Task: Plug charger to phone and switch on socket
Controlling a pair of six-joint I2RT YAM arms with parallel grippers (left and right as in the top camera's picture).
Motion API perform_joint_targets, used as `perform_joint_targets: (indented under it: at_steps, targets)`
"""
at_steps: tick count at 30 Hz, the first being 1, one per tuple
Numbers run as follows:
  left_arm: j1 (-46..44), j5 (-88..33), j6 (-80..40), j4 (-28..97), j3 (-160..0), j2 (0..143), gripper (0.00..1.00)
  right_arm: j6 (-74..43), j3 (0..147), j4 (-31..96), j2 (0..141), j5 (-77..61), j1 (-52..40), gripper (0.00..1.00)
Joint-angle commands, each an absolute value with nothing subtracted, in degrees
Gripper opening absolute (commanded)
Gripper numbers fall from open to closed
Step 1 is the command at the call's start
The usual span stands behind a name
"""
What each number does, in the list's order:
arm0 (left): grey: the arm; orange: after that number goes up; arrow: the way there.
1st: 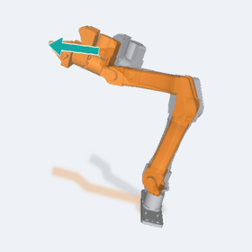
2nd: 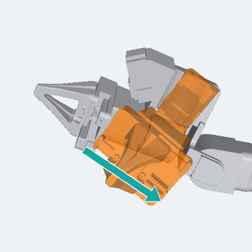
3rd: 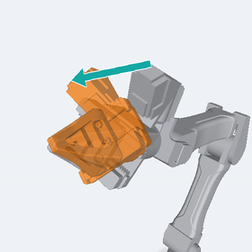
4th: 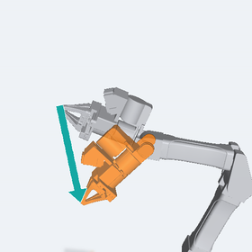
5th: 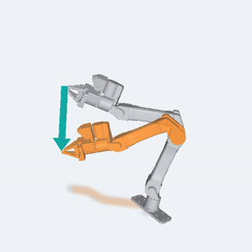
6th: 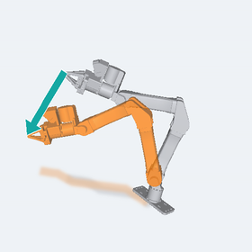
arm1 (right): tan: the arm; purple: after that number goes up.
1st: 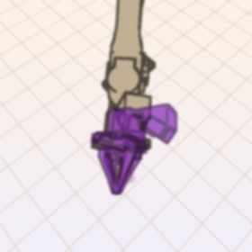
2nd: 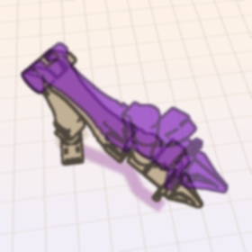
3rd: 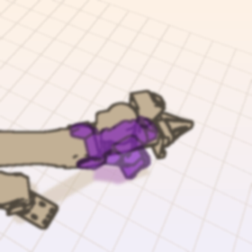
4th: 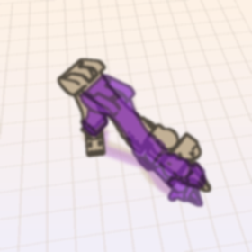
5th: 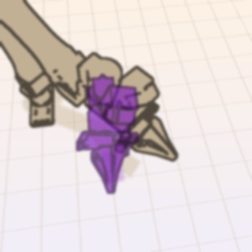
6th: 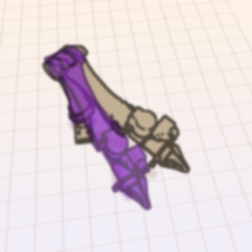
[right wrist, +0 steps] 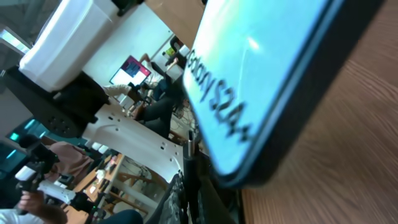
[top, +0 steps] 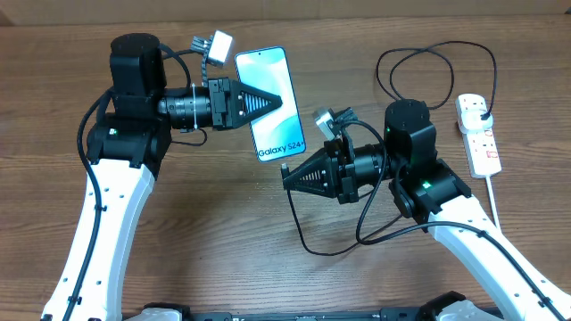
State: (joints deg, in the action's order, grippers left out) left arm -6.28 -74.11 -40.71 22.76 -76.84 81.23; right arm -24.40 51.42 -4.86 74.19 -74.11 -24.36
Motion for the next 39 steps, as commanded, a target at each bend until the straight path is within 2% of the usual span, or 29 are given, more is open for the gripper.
perform_joint_targets:
  at_steps: [1, 39]
  targets:
    - [-6.35, -79.37, -43.92, 22.11, -77.67, 80.58, 0.04, -27.51, 51.81, -6.15, 73.30, -75.16, -24.27, 0.04]
    - [-6.46, -82.19, -39.13, 19.70, -77.67, 80.58, 0.04, -30.26, 51.81, -9.87, 73.30, -75.53, -24.25, 0.04]
